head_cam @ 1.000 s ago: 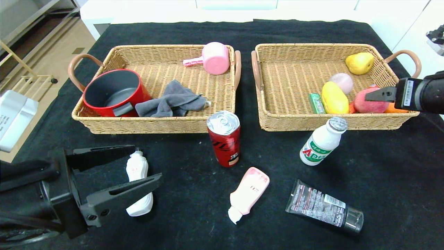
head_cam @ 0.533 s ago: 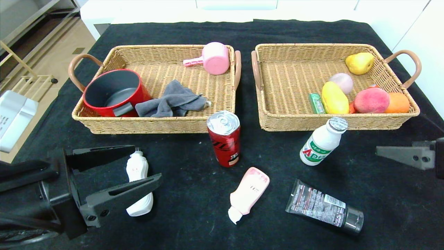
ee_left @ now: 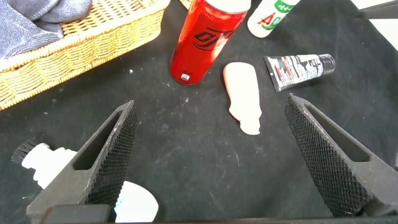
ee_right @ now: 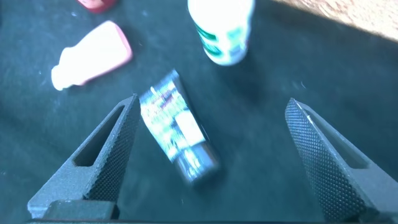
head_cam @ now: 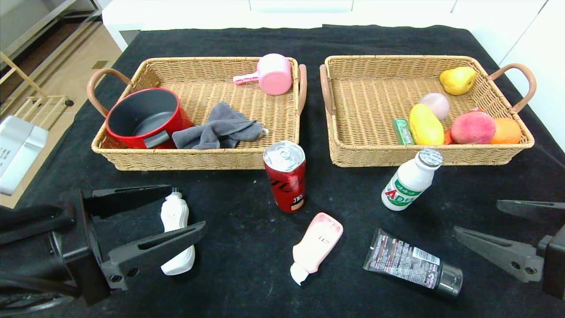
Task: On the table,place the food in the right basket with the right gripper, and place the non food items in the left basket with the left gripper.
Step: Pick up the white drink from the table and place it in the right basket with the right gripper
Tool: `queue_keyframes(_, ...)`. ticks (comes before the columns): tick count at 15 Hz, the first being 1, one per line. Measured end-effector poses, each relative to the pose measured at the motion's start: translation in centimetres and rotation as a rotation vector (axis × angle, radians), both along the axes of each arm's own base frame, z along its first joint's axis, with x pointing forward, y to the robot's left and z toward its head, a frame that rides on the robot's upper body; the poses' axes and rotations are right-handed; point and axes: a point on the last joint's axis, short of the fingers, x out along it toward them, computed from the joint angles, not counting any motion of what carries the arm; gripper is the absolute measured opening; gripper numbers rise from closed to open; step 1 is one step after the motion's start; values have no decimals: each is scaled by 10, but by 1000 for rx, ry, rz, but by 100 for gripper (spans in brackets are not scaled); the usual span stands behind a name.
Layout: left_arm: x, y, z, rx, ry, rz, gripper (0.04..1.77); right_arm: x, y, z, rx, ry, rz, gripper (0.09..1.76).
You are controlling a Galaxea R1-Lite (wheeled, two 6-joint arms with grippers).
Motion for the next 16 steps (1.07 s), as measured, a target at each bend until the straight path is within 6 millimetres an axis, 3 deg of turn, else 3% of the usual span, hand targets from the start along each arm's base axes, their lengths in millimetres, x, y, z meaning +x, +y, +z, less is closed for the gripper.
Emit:
queue_keyframes(6, 1, 0, -1, 1, 3, 0, 172, 8, 18, -17, -36, 2, 14, 170)
queue_keyframes(16, 0, 0, 1, -1, -4, 1, 172, 49, 46, -23, 11, -104, -88, 170)
